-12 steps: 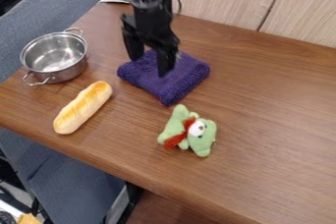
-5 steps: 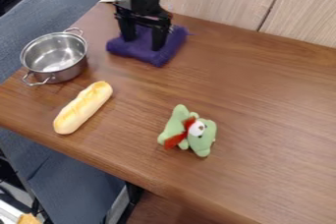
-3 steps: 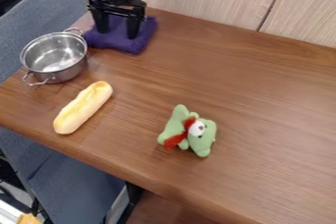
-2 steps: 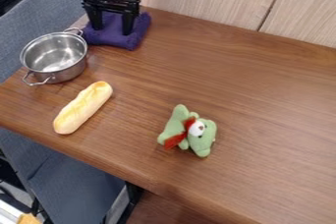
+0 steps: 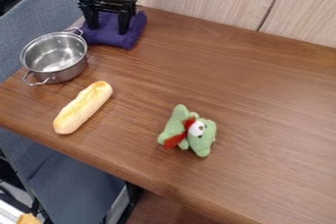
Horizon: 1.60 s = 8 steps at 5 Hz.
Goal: Move the purple cloth to the upper left of the table
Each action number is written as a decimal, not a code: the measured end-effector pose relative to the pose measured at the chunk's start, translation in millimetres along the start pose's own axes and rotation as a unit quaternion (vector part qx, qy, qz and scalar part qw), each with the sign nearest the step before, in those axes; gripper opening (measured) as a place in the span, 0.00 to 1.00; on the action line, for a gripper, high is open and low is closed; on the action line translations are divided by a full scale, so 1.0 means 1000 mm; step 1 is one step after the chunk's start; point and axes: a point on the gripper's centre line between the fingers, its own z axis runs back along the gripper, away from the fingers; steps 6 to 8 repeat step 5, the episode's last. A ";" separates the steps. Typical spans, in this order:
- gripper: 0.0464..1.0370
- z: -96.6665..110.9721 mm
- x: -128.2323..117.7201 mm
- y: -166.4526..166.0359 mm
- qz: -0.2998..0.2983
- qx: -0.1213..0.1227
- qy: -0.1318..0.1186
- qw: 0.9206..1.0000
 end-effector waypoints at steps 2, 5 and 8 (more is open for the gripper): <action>0.96 0.054 0.010 -0.012 -0.004 -0.047 -0.067 0.997; 0.96 0.088 0.011 -0.016 -0.015 -0.060 -0.116 0.991; 0.96 0.088 0.011 -0.016 -0.015 -0.060 -0.116 0.991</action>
